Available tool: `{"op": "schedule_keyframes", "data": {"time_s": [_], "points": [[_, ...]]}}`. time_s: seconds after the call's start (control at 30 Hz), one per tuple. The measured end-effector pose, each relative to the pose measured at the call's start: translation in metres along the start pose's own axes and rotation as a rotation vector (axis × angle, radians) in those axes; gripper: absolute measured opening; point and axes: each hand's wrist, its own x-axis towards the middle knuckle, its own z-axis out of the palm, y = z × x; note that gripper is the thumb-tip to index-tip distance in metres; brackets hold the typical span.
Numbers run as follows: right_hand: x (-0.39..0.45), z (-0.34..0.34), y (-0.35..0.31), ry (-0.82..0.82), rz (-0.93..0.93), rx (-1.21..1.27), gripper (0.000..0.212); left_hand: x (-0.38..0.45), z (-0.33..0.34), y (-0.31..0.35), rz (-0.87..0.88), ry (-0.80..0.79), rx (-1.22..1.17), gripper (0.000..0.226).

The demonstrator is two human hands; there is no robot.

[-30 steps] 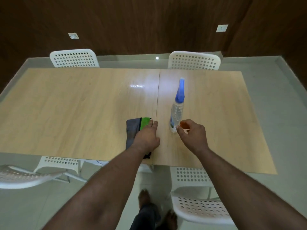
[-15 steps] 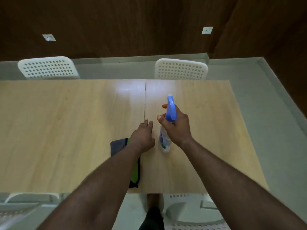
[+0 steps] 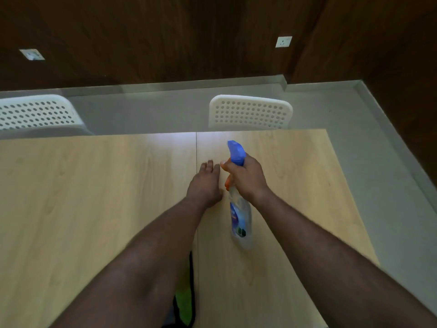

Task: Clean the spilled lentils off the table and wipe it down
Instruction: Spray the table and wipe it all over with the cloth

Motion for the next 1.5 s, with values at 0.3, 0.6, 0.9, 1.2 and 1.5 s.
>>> {"op": "schedule_keyframes", "data": {"time_s": [0.3,0.6,0.9,1.2,1.5], "points": [[0.081,0.011,-0.022,-0.116,0.083,-0.306,0.01,0.036,-0.002,-0.006,-0.057,-0.015,-0.061,0.128],[0.131,0.036,-0.035,-0.223,0.101,-0.542,0.014,0.037,-0.003,-0.004,-0.068,-0.052,-0.094,0.131],[0.146,0.032,-0.026,-0.188,0.149,-0.542,0.014,0.049,0.0,0.003,-0.123,-0.084,-0.041,0.138],[0.138,-0.05,0.001,-0.011,0.258,-0.41,0.021,0.049,-0.011,0.04,-0.218,-0.136,0.076,0.11],[0.139,-0.146,0.048,0.116,0.337,-0.36,0.029,0.061,0.031,0.147,0.034,-0.16,-0.017,0.102]]}}
